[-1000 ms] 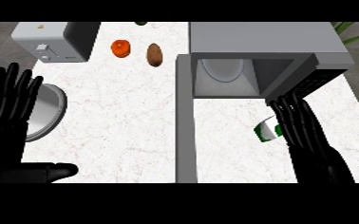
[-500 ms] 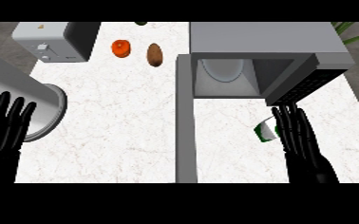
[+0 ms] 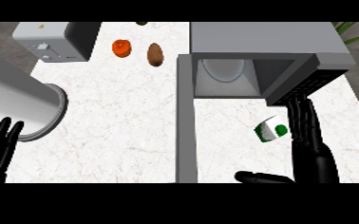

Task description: Pick up the milk, place it into the microwave and close the microwave

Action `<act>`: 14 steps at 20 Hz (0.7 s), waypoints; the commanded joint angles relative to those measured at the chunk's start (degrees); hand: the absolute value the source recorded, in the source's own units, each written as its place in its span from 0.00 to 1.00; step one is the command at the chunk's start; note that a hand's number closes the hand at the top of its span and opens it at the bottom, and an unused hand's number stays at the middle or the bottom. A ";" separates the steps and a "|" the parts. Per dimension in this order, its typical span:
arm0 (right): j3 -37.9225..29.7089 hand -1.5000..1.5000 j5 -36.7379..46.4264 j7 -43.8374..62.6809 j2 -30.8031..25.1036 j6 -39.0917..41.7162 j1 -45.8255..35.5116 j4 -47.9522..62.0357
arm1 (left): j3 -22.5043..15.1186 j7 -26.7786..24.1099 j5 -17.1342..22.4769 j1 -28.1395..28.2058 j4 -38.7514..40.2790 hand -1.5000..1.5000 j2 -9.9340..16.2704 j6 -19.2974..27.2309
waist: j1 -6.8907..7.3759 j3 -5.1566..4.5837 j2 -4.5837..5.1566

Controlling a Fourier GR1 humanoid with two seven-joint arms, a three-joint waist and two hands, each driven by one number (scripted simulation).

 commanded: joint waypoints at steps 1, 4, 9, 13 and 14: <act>-1.79 0.00 0.16 -0.38 0.00 -1.15 0.27 2.35 | 1.47 -0.34 -0.44 0.06 0.43 0.00 -0.36 -1.15 | -0.17 0.00 0.01; 0.29 0.00 0.55 -3.70 0.33 -4.02 -0.85 5.18 | -2.01 -2.40 -3.69 2.82 -1.11 0.00 -3.67 -2.22 | -0.10 0.00 0.00; -5.52 0.00 0.47 -7.68 0.33 -3.37 -5.99 17.26 | 0.25 2.46 -0.18 4.78 -6.29 0.00 -2.62 -2.53 | 0.20 0.02 0.03; -10.50 0.00 -2.16 -10.15 -4.11 -0.26 -4.98 18.71 | -0.35 -4.55 -4.11 2.84 1.32 0.00 -4.34 -4.05 | -0.15 0.00 0.02; -9.43 0.00 0.08 -13.51 -1.24 -3.35 -6.21 23.81 | -2.50 -1.91 -4.04 5.59 -3.37 0.00 -4.95 -2.18 | 0.04 0.02 0.03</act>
